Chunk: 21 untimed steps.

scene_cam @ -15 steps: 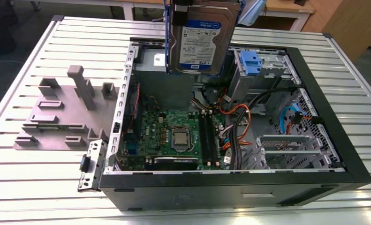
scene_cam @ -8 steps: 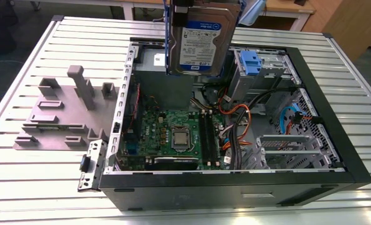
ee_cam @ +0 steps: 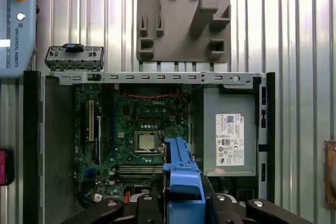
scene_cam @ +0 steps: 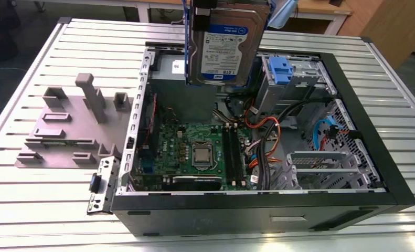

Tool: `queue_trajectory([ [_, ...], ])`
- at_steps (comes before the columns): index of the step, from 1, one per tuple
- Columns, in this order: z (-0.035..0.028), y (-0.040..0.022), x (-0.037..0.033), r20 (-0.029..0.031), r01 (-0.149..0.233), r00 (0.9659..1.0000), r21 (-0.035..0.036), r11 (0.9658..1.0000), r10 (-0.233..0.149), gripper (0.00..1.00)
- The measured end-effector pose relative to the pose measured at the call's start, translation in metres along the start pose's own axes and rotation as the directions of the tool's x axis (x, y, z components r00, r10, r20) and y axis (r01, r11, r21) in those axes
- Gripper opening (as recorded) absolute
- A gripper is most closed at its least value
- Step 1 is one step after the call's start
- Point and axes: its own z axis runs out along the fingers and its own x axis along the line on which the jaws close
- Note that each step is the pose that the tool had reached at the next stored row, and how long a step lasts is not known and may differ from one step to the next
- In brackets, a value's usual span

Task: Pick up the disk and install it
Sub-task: 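Insert the disk into the insertion slot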

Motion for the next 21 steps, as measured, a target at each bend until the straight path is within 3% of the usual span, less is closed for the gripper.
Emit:
queue_trajectory([
  [21,-0.0002,-0.0002,0.0076,-0.0001,0.000,1.0000,0.0000,1.0000,0.000,0.36],
])
